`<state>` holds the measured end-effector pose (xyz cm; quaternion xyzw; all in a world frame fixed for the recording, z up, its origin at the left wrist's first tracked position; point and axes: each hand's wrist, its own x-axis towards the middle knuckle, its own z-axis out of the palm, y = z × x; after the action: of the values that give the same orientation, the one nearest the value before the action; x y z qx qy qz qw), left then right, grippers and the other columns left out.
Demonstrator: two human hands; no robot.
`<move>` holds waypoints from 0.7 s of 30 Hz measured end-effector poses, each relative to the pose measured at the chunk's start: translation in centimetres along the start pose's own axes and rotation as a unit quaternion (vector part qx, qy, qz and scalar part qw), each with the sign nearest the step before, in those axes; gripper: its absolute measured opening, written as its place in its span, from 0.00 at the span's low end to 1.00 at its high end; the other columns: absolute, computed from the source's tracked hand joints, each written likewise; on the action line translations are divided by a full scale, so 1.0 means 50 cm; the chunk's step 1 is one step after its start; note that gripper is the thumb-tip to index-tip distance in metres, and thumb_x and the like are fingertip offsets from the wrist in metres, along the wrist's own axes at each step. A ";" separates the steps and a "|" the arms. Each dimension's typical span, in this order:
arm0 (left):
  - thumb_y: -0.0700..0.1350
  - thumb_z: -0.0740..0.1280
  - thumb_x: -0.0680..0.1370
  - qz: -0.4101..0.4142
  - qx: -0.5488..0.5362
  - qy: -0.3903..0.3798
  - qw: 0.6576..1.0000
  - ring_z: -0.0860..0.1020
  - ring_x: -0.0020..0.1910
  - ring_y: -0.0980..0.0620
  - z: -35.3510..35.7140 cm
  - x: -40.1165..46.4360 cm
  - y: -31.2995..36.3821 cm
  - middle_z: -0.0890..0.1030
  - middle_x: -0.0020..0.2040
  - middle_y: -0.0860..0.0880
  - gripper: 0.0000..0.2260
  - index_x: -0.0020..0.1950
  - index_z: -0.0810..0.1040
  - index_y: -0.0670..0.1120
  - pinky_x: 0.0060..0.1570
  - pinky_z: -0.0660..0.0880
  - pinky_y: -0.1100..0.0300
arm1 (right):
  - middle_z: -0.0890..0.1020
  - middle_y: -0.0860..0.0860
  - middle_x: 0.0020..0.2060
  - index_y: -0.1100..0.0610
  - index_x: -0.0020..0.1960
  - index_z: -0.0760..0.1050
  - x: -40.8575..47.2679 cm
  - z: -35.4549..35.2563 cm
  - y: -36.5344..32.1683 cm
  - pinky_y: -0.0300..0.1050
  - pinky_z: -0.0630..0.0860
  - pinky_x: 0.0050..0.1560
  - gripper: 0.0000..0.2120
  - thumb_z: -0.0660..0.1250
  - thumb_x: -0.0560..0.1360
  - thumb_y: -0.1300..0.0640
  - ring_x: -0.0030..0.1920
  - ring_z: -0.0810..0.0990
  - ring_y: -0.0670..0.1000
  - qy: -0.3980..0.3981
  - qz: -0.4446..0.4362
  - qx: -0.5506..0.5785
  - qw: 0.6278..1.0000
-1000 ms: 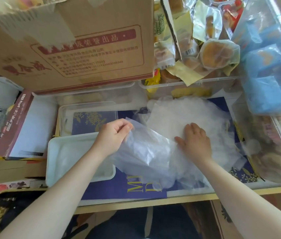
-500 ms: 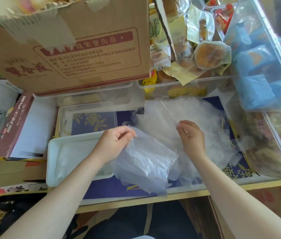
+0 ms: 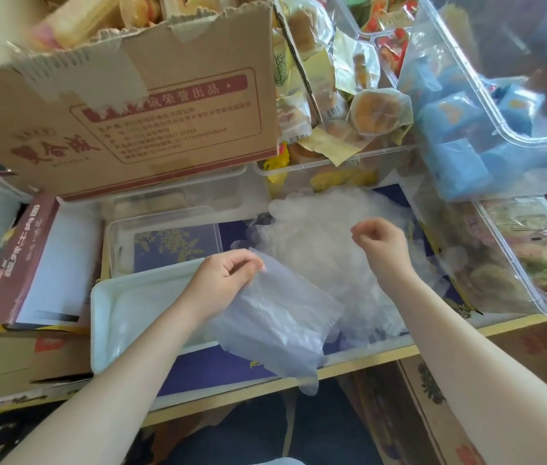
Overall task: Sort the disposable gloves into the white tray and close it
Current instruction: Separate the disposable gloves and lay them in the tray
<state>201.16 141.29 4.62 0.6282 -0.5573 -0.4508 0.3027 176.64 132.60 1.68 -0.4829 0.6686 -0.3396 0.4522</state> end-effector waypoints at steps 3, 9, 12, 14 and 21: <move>0.53 0.63 0.76 -0.002 -0.015 0.011 1.000 0.74 0.42 0.40 -0.009 -0.003 0.000 0.79 0.43 0.36 0.07 0.43 0.80 0.55 0.47 0.72 0.52 | 0.81 0.47 0.39 0.57 0.47 0.80 -0.007 -0.007 -0.009 0.35 0.72 0.41 0.04 0.70 0.73 0.57 0.41 0.78 0.44 0.020 -0.006 0.029 0.999; 0.47 0.66 0.77 0.000 -0.183 0.004 0.983 0.69 0.30 0.60 -0.020 -0.006 0.033 0.75 0.31 0.55 0.10 0.35 0.81 0.54 0.33 0.65 0.66 | 0.77 0.49 0.35 0.54 0.58 0.69 -0.019 -0.034 -0.073 0.39 0.77 0.42 0.18 0.68 0.73 0.68 0.36 0.80 0.46 -0.081 -0.001 0.216 0.973; 0.51 0.68 0.75 0.034 -0.259 -0.023 0.965 0.70 0.31 0.59 -0.025 -0.003 0.050 0.74 0.30 0.56 0.09 0.35 0.80 0.53 0.33 0.67 0.69 | 0.79 0.50 0.36 0.58 0.58 0.76 -0.032 -0.045 -0.117 0.39 0.77 0.45 0.15 0.67 0.72 0.67 0.36 0.79 0.45 -0.187 -0.011 0.253 0.949; 0.54 0.69 0.72 0.054 -0.283 -0.029 0.957 0.71 0.29 0.60 -0.027 0.002 0.060 0.75 0.29 0.56 0.08 0.34 0.81 0.54 0.32 0.68 0.70 | 0.82 0.51 0.39 0.53 0.41 0.81 -0.052 -0.049 -0.137 0.42 0.75 0.49 0.04 0.70 0.70 0.61 0.39 0.80 0.47 -0.208 -0.037 0.201 0.957; 0.57 0.67 0.72 0.045 -0.290 0.060 0.954 0.77 0.42 0.57 -0.019 0.026 0.094 0.82 0.44 0.56 0.08 0.38 0.81 0.54 0.46 0.72 0.56 | 0.84 0.51 0.39 0.58 0.43 0.72 -0.110 -0.045 -0.179 0.33 0.74 0.34 0.03 0.66 0.71 0.62 0.37 0.81 0.46 -0.374 -0.010 0.220 0.901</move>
<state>199.97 138.99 8.85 0.5136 -0.4111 -0.5407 0.5242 178.28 135.14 12.00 -0.4691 0.3537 -0.2769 0.7604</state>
